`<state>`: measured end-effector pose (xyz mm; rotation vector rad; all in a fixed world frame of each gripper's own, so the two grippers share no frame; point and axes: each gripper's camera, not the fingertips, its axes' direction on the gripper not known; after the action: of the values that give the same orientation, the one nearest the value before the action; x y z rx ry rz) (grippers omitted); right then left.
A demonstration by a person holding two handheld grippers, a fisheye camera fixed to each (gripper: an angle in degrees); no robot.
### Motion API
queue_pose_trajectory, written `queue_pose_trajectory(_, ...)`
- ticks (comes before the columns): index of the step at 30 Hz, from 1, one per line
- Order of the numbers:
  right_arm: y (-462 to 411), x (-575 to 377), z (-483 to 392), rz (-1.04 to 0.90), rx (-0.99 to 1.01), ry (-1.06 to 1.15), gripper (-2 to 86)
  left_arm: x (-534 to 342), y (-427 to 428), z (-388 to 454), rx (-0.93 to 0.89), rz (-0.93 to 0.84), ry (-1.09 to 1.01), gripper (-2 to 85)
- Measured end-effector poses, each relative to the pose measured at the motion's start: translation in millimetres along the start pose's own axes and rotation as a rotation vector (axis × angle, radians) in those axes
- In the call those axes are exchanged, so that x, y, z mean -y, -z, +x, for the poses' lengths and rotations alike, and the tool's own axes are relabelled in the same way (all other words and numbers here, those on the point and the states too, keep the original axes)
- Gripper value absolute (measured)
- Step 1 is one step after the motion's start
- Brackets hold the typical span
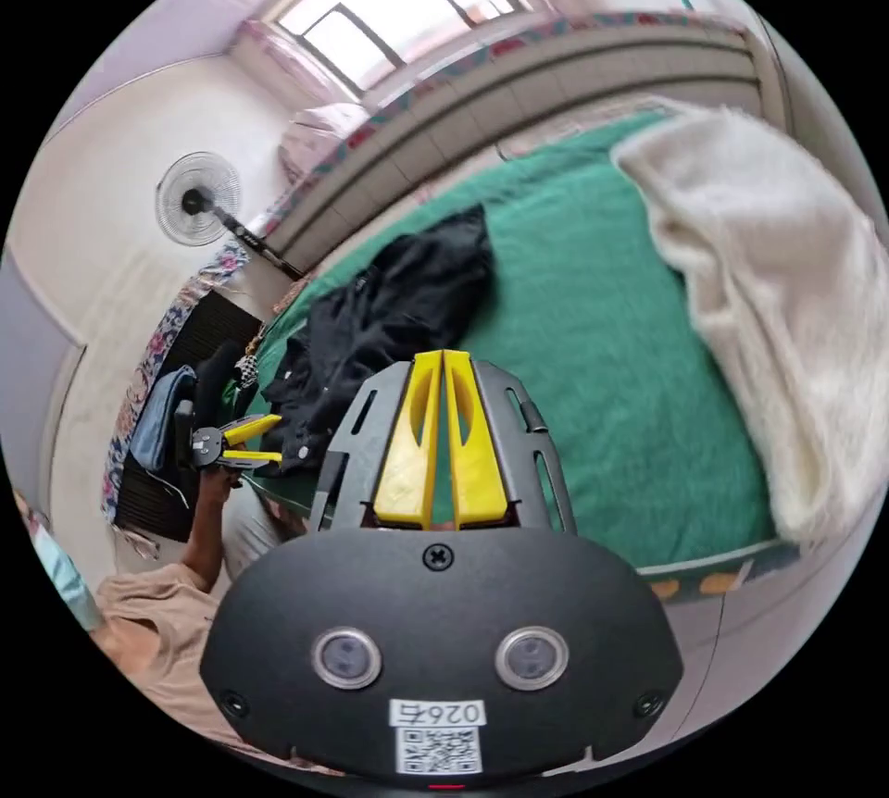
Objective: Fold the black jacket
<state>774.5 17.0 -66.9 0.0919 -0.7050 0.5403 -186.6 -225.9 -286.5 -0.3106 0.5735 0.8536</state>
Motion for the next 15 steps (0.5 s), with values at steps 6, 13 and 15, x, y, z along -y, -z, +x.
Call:
queue_pose_trajectory(6, -77.8, 48.6, -121.8, 0.012, 0.020, 0.368, 9.6, -19.1, 43.1, 0.3, -0.003, 0.090, 0.097, 18.9)
queue_pose_trajectory(13, -267.1, 49.1, -195.4, -0.642, -0.263, 0.609, 1.6, 14.1, 24.6, 1.8, 0.028, -0.073, 0.019, 7.3)
queue_pose_trajectory(15, -246.7, 55.5, -193.2, -0.612, -0.224, 0.574, 0.5, 15.5, 34.0, -1.7, 0.033, -0.081, -0.006, 5.0)
